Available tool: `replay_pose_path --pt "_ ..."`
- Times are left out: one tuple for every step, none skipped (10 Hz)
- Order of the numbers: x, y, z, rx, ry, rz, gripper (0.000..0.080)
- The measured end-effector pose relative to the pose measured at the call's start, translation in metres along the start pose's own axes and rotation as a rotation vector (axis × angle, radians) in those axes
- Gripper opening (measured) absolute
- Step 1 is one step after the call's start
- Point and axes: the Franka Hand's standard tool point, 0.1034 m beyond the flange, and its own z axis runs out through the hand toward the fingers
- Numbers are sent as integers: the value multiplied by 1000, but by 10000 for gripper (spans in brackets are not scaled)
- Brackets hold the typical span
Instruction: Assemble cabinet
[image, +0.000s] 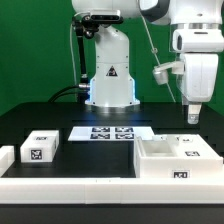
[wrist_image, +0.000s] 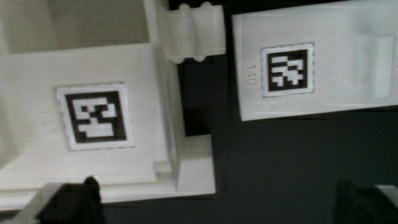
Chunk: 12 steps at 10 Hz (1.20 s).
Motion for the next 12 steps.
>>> replay_pose_path --pt "-2 -2 2 2 0 -9 649" --pt "-9 -17 10 20 -4 -37 649" --pt "-14 -34 17 41 -16 -55 649" --pt "-15 -44 23 42 -7 -58 649" --pt "-18 -44 24 40 -4 -53 649" --pt "-19 -43 24 40 -4 -50 649" --pt "-19 -43 24 40 -4 -50 649" --pt "-19 -45 25 42 -4 -51 649" --pt "-21 -51 31 41 7 -59 649" --pt "-22 -62 38 41 18 -60 649" --pt "-21 -73 46 36 37 -60 649" --pt "-19 -77 52 36 47 -58 649"
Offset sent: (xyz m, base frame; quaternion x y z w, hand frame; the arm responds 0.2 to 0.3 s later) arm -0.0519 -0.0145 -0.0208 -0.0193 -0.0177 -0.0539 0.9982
